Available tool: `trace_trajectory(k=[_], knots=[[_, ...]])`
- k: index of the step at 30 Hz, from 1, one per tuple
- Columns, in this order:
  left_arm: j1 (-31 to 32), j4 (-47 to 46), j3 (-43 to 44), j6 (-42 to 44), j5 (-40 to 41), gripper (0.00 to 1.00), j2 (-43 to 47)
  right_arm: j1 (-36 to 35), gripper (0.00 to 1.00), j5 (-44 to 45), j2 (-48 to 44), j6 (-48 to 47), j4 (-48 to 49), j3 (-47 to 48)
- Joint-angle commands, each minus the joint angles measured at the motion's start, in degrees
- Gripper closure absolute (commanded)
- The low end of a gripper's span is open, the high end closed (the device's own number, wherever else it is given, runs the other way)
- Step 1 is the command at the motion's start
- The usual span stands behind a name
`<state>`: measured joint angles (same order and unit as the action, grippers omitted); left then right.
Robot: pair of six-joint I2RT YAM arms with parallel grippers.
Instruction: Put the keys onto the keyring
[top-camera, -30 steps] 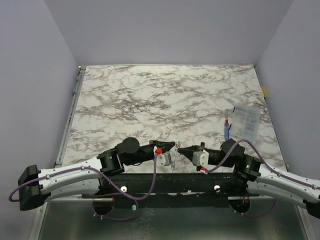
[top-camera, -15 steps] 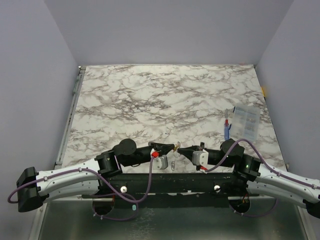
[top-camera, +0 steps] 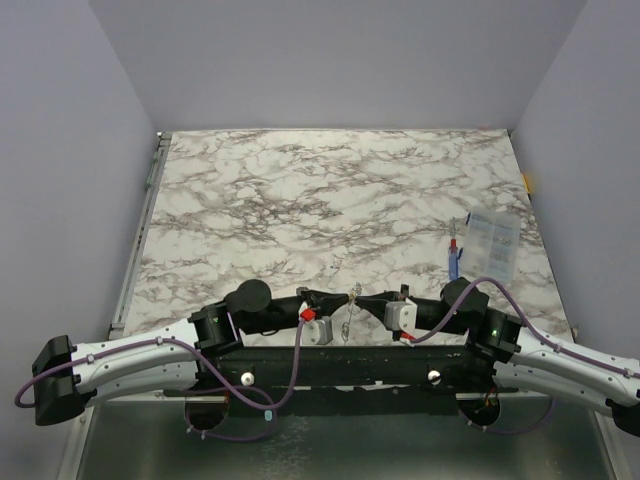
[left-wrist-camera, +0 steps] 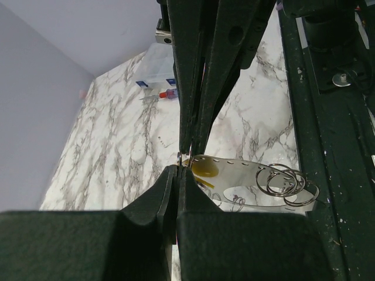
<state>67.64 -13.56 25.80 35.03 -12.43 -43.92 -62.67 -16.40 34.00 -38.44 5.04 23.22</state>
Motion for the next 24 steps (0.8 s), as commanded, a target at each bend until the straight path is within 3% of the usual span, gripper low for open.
trace_trajectory(k=[1,24], knots=[[0.4,0.0,-0.4,0.7,-2.6,1.00,0.7,-0.3,0.99,0.1,-0.7,0.6,2.7,-0.8],[0.4,0.0,0.1,1.4,-5.2,1.00,-0.4,-0.3,0.99,-0.2,-0.1,0.8,2.3,-0.6]])
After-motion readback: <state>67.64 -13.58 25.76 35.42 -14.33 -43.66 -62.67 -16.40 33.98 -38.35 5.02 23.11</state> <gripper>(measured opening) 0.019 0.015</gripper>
